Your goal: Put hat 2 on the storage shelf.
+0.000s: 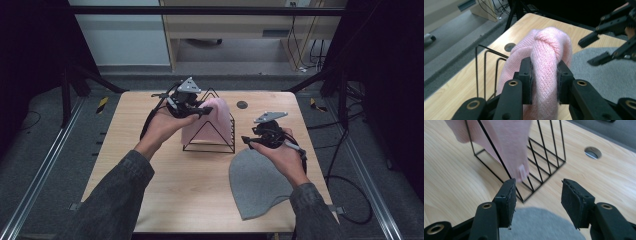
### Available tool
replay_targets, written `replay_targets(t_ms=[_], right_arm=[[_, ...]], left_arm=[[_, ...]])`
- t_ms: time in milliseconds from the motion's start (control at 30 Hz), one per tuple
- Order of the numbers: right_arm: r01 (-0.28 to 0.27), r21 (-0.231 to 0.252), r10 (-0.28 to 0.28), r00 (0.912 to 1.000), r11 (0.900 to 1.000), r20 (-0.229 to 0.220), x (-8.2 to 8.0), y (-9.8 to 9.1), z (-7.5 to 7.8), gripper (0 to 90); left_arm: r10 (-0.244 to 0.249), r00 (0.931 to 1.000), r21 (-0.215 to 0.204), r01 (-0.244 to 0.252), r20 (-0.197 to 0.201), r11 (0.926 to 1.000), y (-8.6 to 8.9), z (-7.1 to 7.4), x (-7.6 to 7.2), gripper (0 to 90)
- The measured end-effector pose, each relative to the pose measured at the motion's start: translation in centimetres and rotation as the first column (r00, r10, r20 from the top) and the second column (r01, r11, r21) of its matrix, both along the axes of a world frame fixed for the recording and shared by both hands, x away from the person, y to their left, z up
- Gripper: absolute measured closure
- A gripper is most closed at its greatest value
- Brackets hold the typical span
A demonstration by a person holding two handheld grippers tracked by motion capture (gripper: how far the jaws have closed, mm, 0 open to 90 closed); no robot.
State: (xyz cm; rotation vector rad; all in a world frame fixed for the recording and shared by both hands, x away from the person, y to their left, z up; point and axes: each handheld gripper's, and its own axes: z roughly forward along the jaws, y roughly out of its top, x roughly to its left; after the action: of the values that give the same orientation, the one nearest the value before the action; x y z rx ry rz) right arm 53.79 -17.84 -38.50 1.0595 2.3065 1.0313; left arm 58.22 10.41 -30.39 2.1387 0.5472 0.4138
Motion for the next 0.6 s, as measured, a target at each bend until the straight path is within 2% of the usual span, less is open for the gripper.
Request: replay_targets(t_ms=[100, 233, 467, 600], right_arm=[[0.017, -0.010, -0.017, 0.9999, 0.9998, -0.002, -0.4, -1.2, 0.0, 45.3], [0.063, -0.035, -0.064, 0.9977, 0.9974, -0.025, -0.4, -2.7, -0.3, 44.8], [0.095, -0.060, -0.098, 0.9941, 0.9937, -0.047, -0.4, -4.0, -1.3, 43.5], [0.111, -0.064, -0.116, 0.9909, 0.9917, -0.069, -0.5, -4.6, -2.1, 41.9]], left_arm=[[0.001, 1.0000, 0.018, -0.001, -0.001, 0.9998, -0.1, -0.3, -0.2, 70.9], [0.002, 0.9997, 0.021, -0.001, -0.024, 0.9998, -0.1, -1.0, 0.0, 70.2], [0.003, 0.9992, 0.019, -0.002, -0.040, 0.9998, 0.0, -1.5, 0.0, 67.5], [0.014, 0.9995, 0.015, -0.014, -0.030, 0.9998, 0.1, -1.7, -0.3, 57.6]])
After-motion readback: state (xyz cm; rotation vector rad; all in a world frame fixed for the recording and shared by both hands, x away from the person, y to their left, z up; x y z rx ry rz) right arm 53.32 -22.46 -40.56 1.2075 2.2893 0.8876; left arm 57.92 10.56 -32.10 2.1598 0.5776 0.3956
